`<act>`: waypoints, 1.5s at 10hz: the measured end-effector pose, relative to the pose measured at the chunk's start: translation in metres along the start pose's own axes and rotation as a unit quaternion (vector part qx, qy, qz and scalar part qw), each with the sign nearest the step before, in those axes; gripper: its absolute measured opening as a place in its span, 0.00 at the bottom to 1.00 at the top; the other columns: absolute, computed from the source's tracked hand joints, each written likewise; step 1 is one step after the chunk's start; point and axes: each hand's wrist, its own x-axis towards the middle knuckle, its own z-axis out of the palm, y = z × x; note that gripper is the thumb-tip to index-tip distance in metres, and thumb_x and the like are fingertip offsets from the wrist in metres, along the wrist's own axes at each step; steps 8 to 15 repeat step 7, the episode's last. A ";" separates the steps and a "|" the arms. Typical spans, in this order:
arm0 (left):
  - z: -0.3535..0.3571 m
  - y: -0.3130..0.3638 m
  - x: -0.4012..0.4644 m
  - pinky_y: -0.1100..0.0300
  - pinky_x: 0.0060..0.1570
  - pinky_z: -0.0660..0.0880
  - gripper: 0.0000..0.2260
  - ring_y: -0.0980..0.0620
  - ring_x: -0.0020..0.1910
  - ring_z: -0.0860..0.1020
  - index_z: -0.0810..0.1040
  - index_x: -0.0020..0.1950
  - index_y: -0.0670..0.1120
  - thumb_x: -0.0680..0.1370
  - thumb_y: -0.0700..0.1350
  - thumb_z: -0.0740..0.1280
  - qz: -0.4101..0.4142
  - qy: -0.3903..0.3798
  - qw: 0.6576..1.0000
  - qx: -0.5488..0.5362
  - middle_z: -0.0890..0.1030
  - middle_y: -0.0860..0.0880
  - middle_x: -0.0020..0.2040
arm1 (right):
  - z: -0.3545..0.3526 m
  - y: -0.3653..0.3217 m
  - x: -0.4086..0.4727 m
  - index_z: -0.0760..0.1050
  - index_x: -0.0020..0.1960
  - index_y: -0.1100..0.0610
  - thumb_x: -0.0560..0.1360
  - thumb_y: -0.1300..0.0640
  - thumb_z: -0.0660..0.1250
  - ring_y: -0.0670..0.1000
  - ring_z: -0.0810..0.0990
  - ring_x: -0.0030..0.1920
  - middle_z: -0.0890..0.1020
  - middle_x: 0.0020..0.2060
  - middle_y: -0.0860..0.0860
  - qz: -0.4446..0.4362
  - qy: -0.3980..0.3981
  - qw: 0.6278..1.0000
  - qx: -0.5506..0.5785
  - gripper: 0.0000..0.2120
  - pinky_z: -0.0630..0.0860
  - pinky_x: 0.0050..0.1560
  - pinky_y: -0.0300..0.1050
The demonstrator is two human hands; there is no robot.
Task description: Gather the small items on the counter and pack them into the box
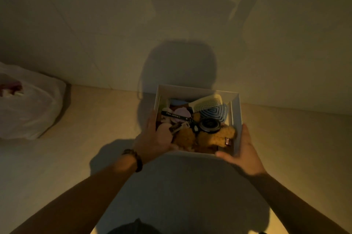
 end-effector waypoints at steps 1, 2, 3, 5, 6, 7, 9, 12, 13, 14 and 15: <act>0.006 -0.018 -0.007 0.55 0.71 0.56 0.65 0.49 0.75 0.51 0.36 0.75 0.48 0.56 0.60 0.79 -0.036 -0.027 0.995 0.088 0.44 0.49 0.77 | 0.005 0.014 -0.007 0.31 0.74 0.39 0.50 0.23 0.71 0.48 0.54 0.73 0.48 0.77 0.44 0.040 0.014 0.997 -0.066 0.68 0.58 0.67 0.48; 0.017 -0.026 -0.008 0.61 0.67 0.52 0.63 0.48 0.75 0.50 0.36 0.75 0.47 0.58 0.62 0.77 -0.031 0.016 0.994 0.106 0.44 0.47 0.77 | 0.010 0.014 -0.004 0.30 0.73 0.39 0.51 0.23 0.70 0.53 0.54 0.75 0.48 0.77 0.45 0.038 0.035 0.994 -0.100 0.67 0.57 0.69 0.50; 0.023 -0.029 -0.004 0.60 0.65 0.57 0.62 0.45 0.74 0.56 0.39 0.76 0.45 0.56 0.66 0.74 -0.018 0.042 0.992 0.118 0.49 0.44 0.77 | 0.010 0.011 -0.002 0.34 0.75 0.43 0.54 0.23 0.69 0.54 0.54 0.76 0.48 0.78 0.49 0.022 0.040 0.992 -0.117 0.65 0.54 0.69 0.47; 0.018 -0.025 0.028 0.60 0.63 0.58 0.62 0.46 0.73 0.56 0.38 0.76 0.48 0.54 0.71 0.68 -0.022 0.055 0.993 0.107 0.47 0.47 0.77 | -0.006 -0.011 0.022 0.40 0.77 0.59 0.60 0.27 0.65 0.57 0.54 0.76 0.53 0.77 0.57 -0.025 0.063 0.970 -0.234 0.61 0.59 0.73 0.58; 0.014 -0.021 0.030 0.57 0.66 0.59 0.63 0.45 0.74 0.54 0.35 0.75 0.48 0.54 0.71 0.69 -0.030 0.034 0.991 0.127 0.44 0.47 0.77 | -0.005 -0.017 0.021 0.38 0.77 0.60 0.62 0.27 0.65 0.56 0.49 0.77 0.49 0.77 0.57 -0.011 0.056 0.962 -0.266 0.61 0.54 0.75 0.57; 0.009 -0.013 0.025 0.51 0.69 0.61 0.63 0.45 0.75 0.52 0.33 0.74 0.46 0.58 0.69 0.72 -0.044 0.019 0.984 0.169 0.41 0.46 0.77 | -0.008 -0.021 0.018 0.35 0.77 0.60 0.63 0.26 0.62 0.55 0.43 0.77 0.44 0.78 0.57 0.006 0.029 0.953 -0.301 0.61 0.50 0.76 0.56; 0.009 -0.013 0.025 0.51 0.69 0.61 0.63 0.45 0.75 0.52 0.33 0.74 0.46 0.58 0.69 0.72 -0.044 0.019 0.984 0.169 0.41 0.46 0.77 | -0.008 -0.021 0.018 0.35 0.77 0.60 0.63 0.26 0.62 0.55 0.43 0.77 0.44 0.78 0.57 0.006 0.029 0.953 -0.301 0.61 0.50 0.76 0.56; 0.009 -0.013 0.025 0.51 0.69 0.61 0.63 0.45 0.75 0.52 0.33 0.74 0.46 0.58 0.69 0.72 -0.044 0.019 0.984 0.169 0.41 0.46 0.77 | -0.008 -0.021 0.018 0.35 0.77 0.60 0.63 0.26 0.62 0.55 0.43 0.77 0.44 0.78 0.57 0.006 0.029 0.953 -0.301 0.61 0.50 0.76 0.56; 0.009 -0.013 0.025 0.51 0.69 0.61 0.63 0.45 0.75 0.52 0.33 0.74 0.46 0.58 0.69 0.72 -0.044 0.019 0.984 0.169 0.41 0.46 0.77 | -0.008 -0.021 0.018 0.35 0.77 0.60 0.63 0.26 0.62 0.55 0.43 0.77 0.44 0.78 0.57 0.006 0.029 0.953 -0.301 0.61 0.50 0.76 0.56; 0.009 -0.013 0.025 0.51 0.69 0.61 0.63 0.45 0.75 0.52 0.33 0.74 0.46 0.58 0.69 0.72 -0.044 0.019 0.984 0.169 0.41 0.46 0.77 | -0.008 -0.021 0.018 0.35 0.77 0.60 0.63 0.26 0.62 0.55 0.43 0.77 0.44 0.78 0.57 0.006 0.029 0.953 -0.301 0.61 0.50 0.76 0.56; 0.009 -0.013 0.025 0.51 0.69 0.61 0.63 0.45 0.75 0.52 0.33 0.74 0.46 0.58 0.69 0.72 -0.044 0.019 0.984 0.169 0.41 0.46 0.77 | -0.008 -0.021 0.018 0.35 0.77 0.60 0.63 0.26 0.62 0.55 0.43 0.77 0.44 0.78 0.57 0.006 0.029 0.953 -0.301 0.61 0.50 0.76 0.56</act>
